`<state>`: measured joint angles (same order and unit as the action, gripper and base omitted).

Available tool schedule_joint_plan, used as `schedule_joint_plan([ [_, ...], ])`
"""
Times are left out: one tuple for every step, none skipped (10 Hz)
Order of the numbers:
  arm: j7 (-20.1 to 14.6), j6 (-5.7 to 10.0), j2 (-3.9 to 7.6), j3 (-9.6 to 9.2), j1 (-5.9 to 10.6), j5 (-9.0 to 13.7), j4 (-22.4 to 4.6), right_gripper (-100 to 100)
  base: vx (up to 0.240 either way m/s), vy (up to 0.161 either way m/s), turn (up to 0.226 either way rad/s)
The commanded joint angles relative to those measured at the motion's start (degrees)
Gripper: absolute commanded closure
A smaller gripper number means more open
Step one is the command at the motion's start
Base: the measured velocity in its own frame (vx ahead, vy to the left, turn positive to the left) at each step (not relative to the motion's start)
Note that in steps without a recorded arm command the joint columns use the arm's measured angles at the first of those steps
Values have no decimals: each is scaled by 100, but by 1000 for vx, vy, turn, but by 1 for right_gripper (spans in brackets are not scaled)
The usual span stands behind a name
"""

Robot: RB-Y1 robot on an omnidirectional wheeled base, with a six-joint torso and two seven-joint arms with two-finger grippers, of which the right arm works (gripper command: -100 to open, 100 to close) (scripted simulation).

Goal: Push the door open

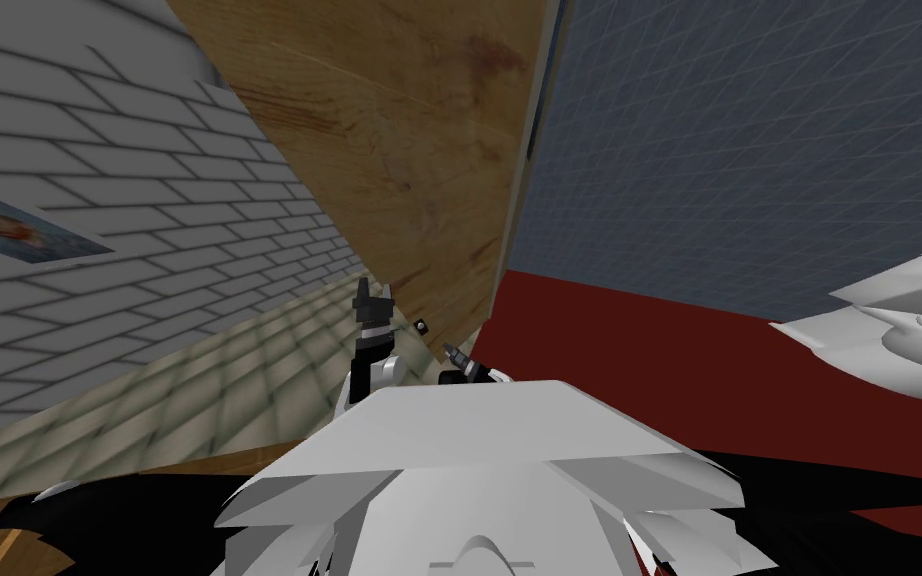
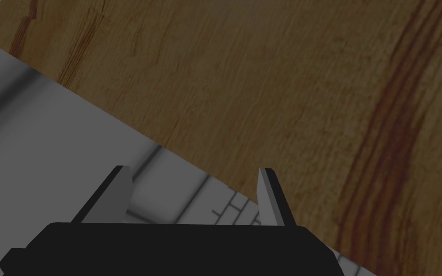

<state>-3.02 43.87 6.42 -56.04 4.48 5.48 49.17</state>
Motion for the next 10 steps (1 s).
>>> schedule_joint_plan([
  [61,-32,-68,214,-4,18,-53,-100,-38,160,-62],
  [85,-39,-96,295,-7,24,-79,-100,-41,136,-66],
  [131,-52,-153,455,-13,37,-128,-100,-47,139,-105],
  [154,-59,-182,533,-16,43,-153,-100,-44,134,-72],
  [197,-71,-237,678,-22,55,-198,-100,-41,148,-72],
  [233,-82,-287,803,-27,65,-237,-100,-46,173,-89],
  [262,-90,-329,901,-31,73,-268,-100,-46,137,-75],
  [241,-132,-263,828,-63,65,-144,-100,-20,55,-16],
  [259,-135,-250,869,-53,63,-177,-100,66,95,40],
  [262,-134,-247,880,-49,61,-188,-100,131,130,19],
])
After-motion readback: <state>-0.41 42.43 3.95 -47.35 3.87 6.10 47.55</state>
